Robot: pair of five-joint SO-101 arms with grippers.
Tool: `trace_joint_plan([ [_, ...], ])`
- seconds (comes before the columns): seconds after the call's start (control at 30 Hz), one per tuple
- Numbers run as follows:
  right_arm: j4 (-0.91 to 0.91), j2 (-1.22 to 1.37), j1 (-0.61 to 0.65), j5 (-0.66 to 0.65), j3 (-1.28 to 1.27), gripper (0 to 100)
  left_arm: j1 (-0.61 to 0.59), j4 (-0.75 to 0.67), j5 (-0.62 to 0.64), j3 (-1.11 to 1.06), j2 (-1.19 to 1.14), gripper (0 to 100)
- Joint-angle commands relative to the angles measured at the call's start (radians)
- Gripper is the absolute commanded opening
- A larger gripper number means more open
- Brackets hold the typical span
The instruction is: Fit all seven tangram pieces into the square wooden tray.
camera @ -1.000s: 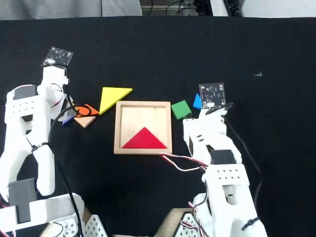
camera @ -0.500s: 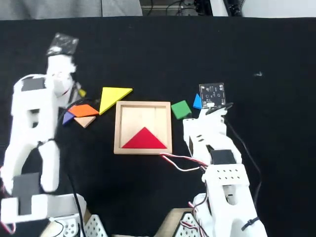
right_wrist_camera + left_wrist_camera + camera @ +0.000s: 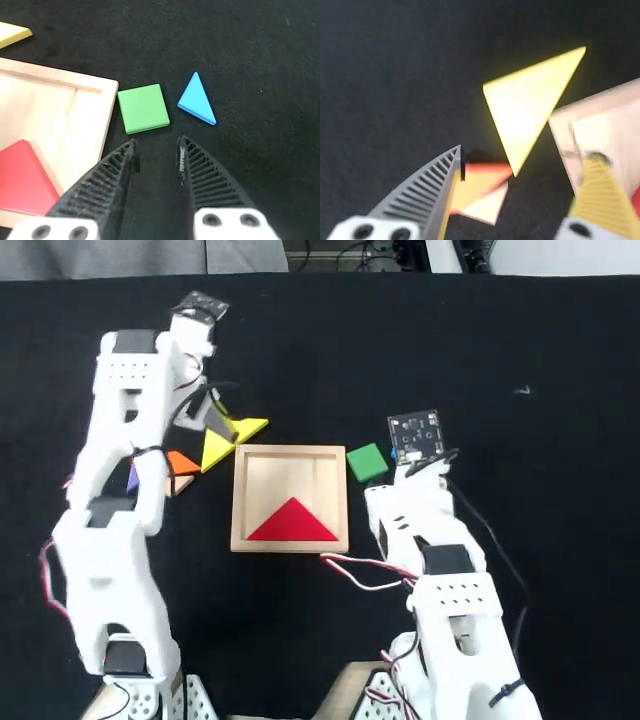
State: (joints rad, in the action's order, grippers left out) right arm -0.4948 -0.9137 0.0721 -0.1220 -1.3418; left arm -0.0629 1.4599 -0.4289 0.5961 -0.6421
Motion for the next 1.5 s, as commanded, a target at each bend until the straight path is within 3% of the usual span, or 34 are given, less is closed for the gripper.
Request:
trace_joint_plan([
  [0.0,0.028,0.007,0.008,-0.011,0.008,13.8,0.028,0.046,-0.141,0.329,-0.155,39],
  [0.07,0.028,0.007,0.008,-0.011,0.008,13.8,0.030,0.086,-0.224,0.423,-0.230,38],
  [0.37,0.028,0.007,0.008,-0.011,0.008,13.8,0.024,0.224,-0.382,0.786,-0.483,36],
  [0.57,0.028,0.007,0.008,-0.011,0.008,13.8,0.028,0.241,-0.404,0.932,-0.612,36],
  [1.03,0.028,0.007,0.011,-0.011,0.008,13.8,0.021,0.204,-0.394,1.043,-0.732,36],
  [1.17,0.028,0.007,0.011,-0.011,0.008,13.8,0.035,0.157,-0.336,1.043,-0.732,36],
  [1.47,0.026,0.007,0.008,-0.011,0.008,13.8,0.085,0.242,-0.474,1.033,-0.735,36],
])
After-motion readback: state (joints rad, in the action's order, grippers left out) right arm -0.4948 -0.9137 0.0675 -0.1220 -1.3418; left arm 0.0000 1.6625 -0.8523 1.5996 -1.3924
